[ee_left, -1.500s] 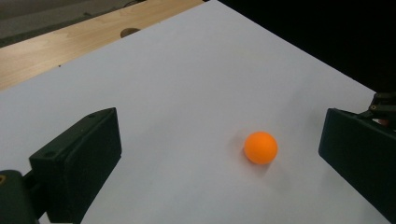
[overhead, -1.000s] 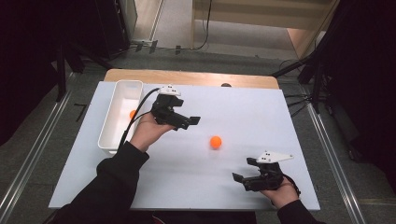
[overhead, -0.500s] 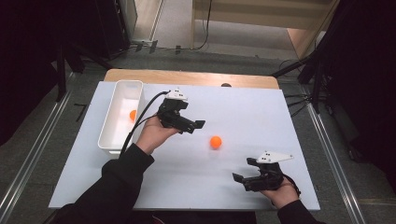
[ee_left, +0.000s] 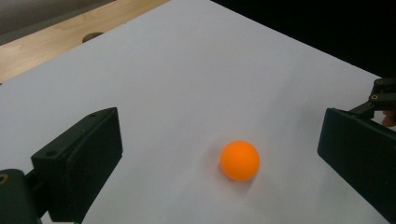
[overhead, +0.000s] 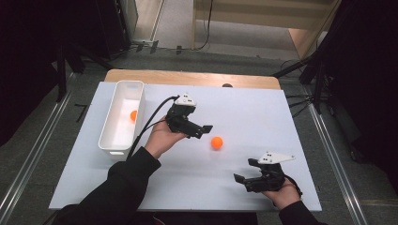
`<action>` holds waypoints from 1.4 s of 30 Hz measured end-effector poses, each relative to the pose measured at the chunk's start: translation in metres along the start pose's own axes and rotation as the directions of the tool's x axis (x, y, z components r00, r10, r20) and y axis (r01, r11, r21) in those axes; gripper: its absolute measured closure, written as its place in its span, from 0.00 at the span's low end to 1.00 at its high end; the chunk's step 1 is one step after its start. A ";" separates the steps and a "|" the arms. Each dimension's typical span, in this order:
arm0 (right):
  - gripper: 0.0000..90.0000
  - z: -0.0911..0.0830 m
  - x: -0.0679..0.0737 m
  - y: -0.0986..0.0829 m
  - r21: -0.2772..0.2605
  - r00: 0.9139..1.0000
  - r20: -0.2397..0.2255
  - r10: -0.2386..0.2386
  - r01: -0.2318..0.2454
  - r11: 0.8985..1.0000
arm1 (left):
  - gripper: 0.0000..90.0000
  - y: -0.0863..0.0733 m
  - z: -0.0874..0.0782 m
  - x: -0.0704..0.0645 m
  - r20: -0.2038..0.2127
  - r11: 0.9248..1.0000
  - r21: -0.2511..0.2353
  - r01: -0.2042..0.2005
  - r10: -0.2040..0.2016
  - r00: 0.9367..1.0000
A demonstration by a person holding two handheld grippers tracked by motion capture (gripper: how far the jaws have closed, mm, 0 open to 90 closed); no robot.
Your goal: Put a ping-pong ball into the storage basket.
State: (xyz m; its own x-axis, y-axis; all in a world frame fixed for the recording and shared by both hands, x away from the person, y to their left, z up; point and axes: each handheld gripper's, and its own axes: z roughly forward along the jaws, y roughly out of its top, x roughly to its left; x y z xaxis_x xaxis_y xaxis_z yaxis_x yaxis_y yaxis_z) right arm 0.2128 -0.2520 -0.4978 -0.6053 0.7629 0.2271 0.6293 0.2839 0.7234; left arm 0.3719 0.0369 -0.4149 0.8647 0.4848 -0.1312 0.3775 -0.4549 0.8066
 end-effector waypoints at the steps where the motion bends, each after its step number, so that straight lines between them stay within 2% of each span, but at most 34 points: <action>1: 0.13 0.000 0.000 0.000 0.002 1.000 0.000 0.003 -0.003 1.000 | 0.00 0.000 0.001 -0.001 0.004 1.000 0.004 0.000 0.000 1.000; 8: 0.13 0.000 0.000 0.000 0.001 1.000 0.002 0.000 0.000 1.000 | 0.00 -0.003 0.009 -0.006 0.005 1.000 0.020 -0.018 0.018 1.000; 24: 0.13 0.000 0.000 0.000 0.003 1.000 0.002 0.001 -0.001 1.000 | 0.00 -0.005 0.023 -0.012 0.023 0.999 0.028 -0.024 0.024 0.999; 31: 0.13 0.000 0.000 -0.001 0.002 1.000 0.004 0.000 0.000 1.000 | 0.00 -0.006 0.032 -0.016 0.033 0.998 0.044 -0.045 0.044 0.998; 42: 0.13 -0.001 0.000 -0.001 0.003 1.000 0.004 0.003 -0.003 1.000 | 0.00 -0.007 0.040 -0.020 0.033 0.998 0.043 -0.046 0.045 0.998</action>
State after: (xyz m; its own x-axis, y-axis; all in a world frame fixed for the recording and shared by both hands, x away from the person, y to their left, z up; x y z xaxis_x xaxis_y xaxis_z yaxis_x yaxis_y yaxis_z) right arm 0.2119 -0.2523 -0.4980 -0.6013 0.7660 0.2273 0.6328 0.2829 0.7208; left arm 0.3653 0.0011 -0.4412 0.8913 0.4388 -0.1144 0.3512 -0.5084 0.7863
